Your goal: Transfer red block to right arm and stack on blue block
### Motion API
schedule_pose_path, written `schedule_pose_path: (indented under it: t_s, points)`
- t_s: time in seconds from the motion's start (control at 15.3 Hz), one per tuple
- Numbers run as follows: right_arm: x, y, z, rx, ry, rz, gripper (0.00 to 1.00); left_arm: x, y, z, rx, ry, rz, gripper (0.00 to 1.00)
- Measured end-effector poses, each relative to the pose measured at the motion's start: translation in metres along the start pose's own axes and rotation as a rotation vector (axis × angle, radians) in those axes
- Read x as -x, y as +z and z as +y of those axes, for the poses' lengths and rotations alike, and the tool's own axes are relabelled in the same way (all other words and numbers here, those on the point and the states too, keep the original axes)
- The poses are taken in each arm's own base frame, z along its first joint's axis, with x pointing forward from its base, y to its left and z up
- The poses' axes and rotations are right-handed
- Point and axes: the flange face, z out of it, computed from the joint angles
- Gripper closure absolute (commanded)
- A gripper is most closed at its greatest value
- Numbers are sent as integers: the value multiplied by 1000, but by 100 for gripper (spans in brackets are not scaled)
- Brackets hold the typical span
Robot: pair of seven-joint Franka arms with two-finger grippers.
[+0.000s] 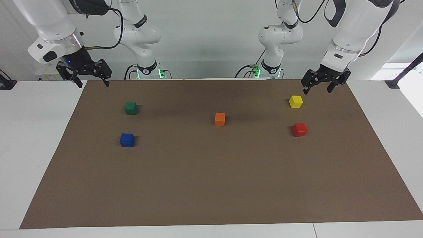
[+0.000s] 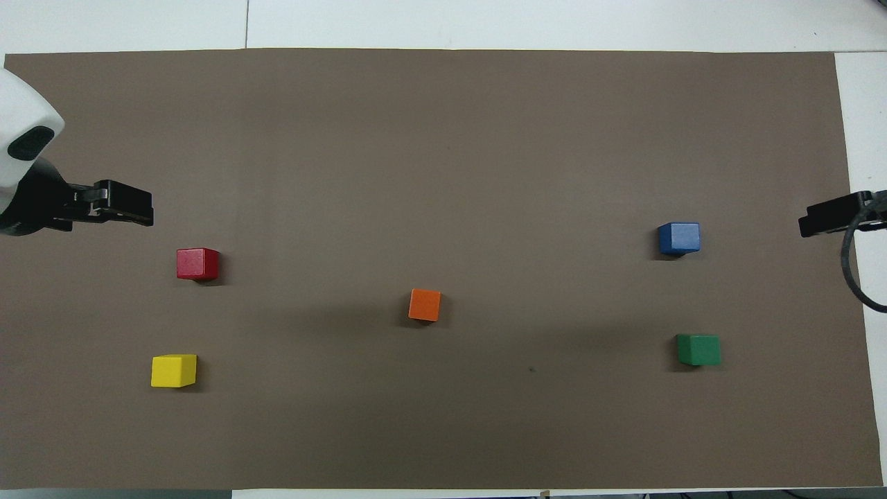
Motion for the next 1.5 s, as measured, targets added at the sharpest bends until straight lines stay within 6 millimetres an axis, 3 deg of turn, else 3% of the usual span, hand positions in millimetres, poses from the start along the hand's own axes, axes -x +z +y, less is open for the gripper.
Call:
schedule_pose_path:
  t_s: [0.52,0.72,0.98,1.24,1.5]
  points:
    - [0,0,-1,0,-1,-3,0,0,0,1,0,-5,-2,0]
    - [2,1,-1,-2,-3,-15,0,-6,16,-9,3,-37,25,0]
    - [6,14,-1,-64,-47,-32,0,-14,82,-28,3,-8,19,0]
    - [17,61,23,-305,-8,-25,0,-23,161,-31,12,23,16,0]
    - [27,111,42,-613,-50,10,0,-13,238,-45,18,60,-4,0]
